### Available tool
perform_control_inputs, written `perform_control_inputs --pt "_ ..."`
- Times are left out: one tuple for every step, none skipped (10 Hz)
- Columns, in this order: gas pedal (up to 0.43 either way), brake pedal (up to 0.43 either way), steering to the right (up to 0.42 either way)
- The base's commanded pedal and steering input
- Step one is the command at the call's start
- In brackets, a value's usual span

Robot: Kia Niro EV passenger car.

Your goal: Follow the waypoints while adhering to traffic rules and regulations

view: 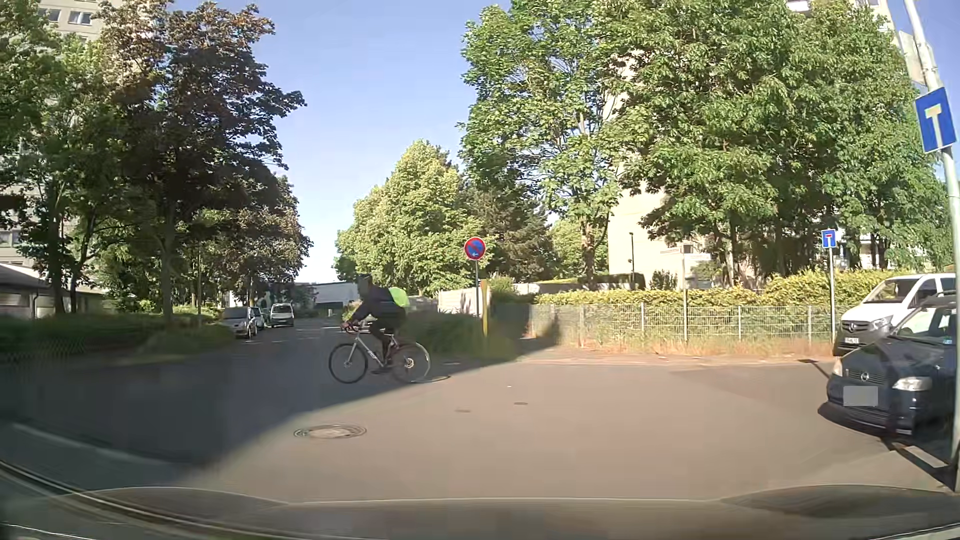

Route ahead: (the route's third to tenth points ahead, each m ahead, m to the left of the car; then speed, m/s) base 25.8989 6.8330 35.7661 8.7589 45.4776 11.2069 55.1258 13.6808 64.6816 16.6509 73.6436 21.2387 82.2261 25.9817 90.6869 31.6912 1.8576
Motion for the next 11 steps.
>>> perform_control_inputs --pt "0.0 0.165 -0.313" --pt "0.0 0.165 -0.311" --pt "0.0 0.165 -0.303" --pt "0.0 0.165 -0.29" --pt "0.0 0.171 -0.279" --pt "0.0 0.171 -0.267" --pt "0.0 0.171 -0.251" --pt "0.0 0.171 -0.23" --pt "0.0 0.171 -0.213" --pt "0.0 0.177 -0.189" --pt "0.0 0.183 -0.169"
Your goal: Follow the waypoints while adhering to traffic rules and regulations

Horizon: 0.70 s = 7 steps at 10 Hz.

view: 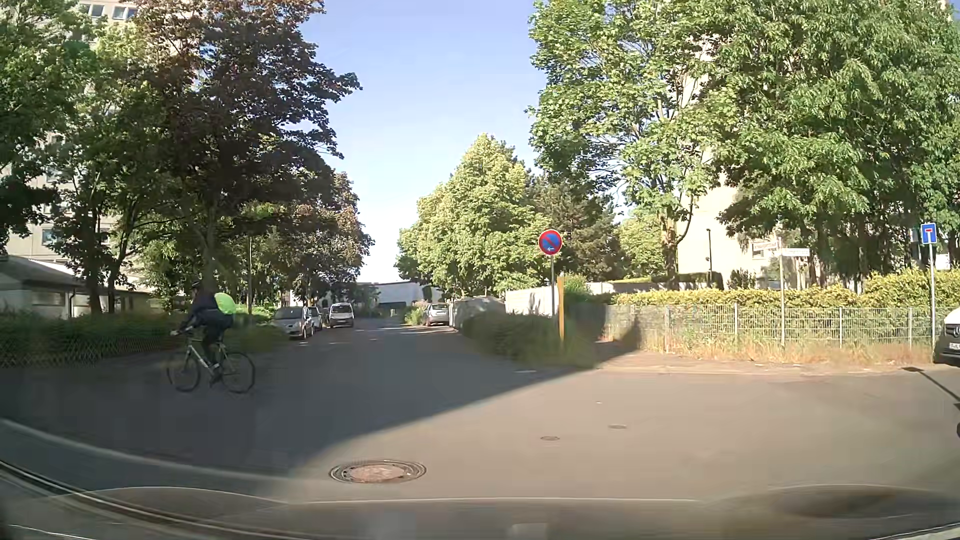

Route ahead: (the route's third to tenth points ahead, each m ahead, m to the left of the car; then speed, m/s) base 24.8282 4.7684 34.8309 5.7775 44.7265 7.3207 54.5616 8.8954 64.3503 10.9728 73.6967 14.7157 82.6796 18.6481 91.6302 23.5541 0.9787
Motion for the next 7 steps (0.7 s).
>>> perform_control_inputs --pt "0.0 0.165 -0.16" --pt "0.0 0.0 -0.149" --pt "0.0 0.0 -0.136" --pt "0.0 0.0 -0.127" --pt "0.0 0.0 -0.116" --pt "0.15 0.0 -0.1" --pt "0.189 0.0 -0.086"
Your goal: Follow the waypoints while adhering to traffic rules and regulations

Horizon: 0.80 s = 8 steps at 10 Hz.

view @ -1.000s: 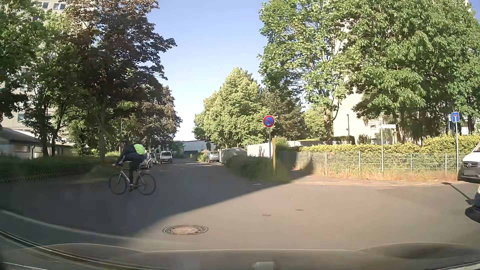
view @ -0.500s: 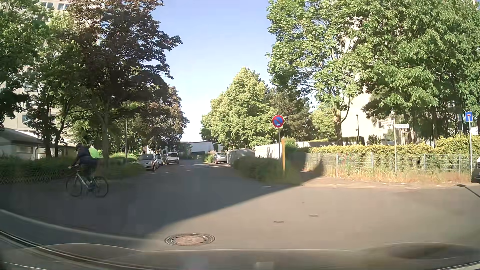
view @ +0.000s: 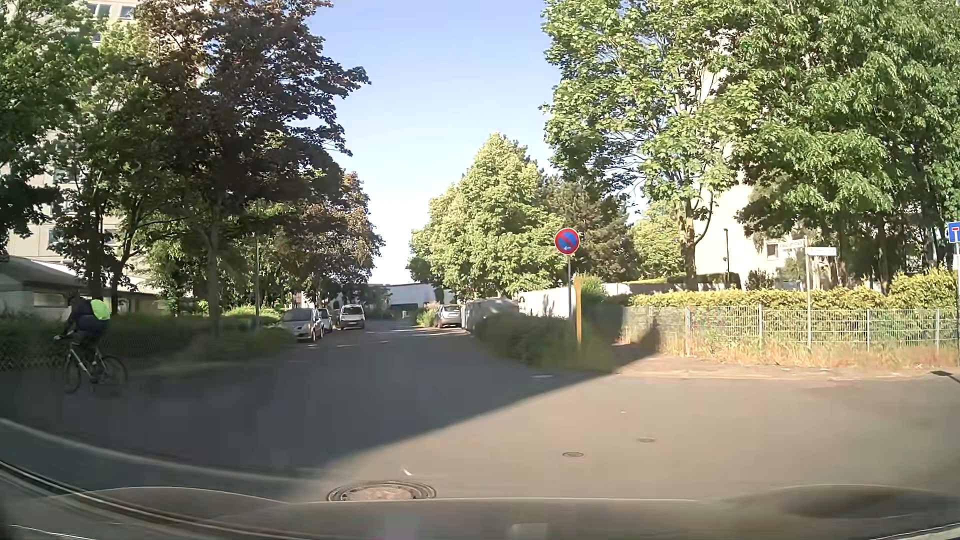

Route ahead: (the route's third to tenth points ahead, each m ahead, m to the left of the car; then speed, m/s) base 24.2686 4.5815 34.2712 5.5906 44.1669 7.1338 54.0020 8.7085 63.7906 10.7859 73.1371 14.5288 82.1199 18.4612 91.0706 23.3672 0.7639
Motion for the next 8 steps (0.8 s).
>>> perform_control_inputs --pt "0.189 0.0 -0.073" --pt "0.189 0.0 -0.059" --pt "0.189 0.0 -0.047" --pt "0.189 0.0 -0.04" --pt "0.189 0.0 -0.033" --pt "0.189 0.0 -0.025" --pt "0.189 0.0 -0.018" --pt "0.197 0.0 -0.012"
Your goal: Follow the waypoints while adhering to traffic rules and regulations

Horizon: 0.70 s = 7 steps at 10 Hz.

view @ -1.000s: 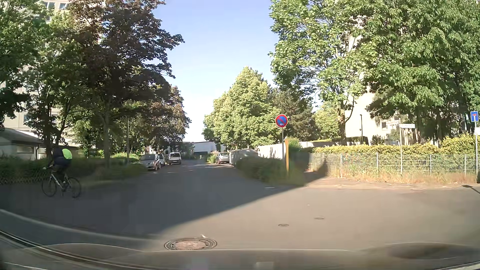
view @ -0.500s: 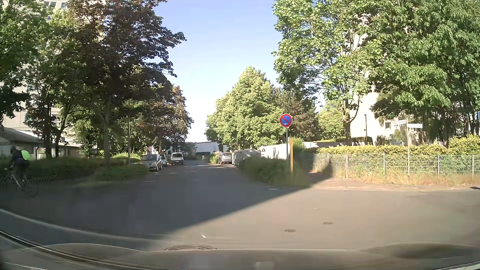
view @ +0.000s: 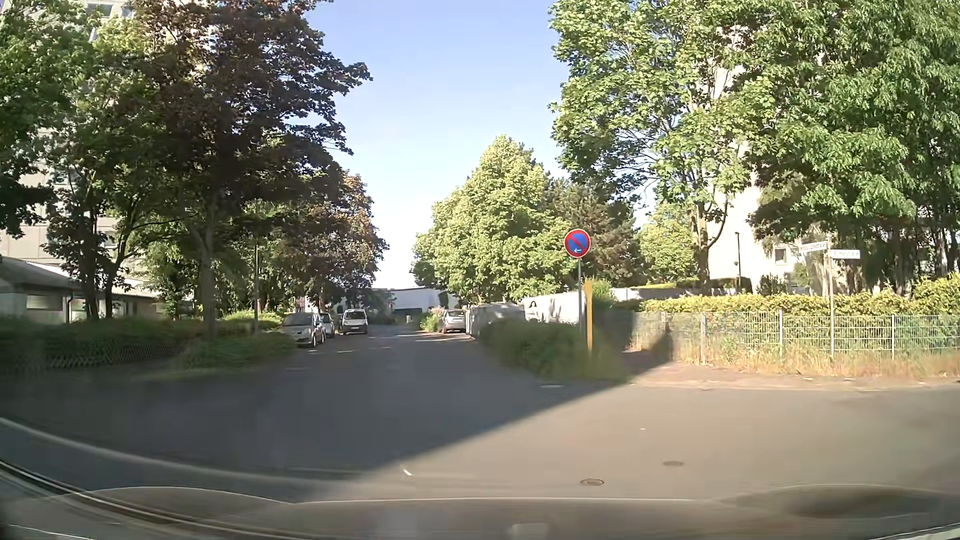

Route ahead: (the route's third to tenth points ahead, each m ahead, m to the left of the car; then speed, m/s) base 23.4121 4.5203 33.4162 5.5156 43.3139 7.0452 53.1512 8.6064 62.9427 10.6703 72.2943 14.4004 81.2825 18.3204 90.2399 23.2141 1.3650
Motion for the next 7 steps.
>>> perform_control_inputs --pt "0.22 0.0 -0.009" --pt "0.24 0.0 -0.009" --pt "0.24 0.0 -0.008" --pt "0.24 0.0 -0.009" --pt "0.24 0.0 -0.008" --pt "0.24 0.0 -0.009" --pt "0.24 0.0 -0.01"
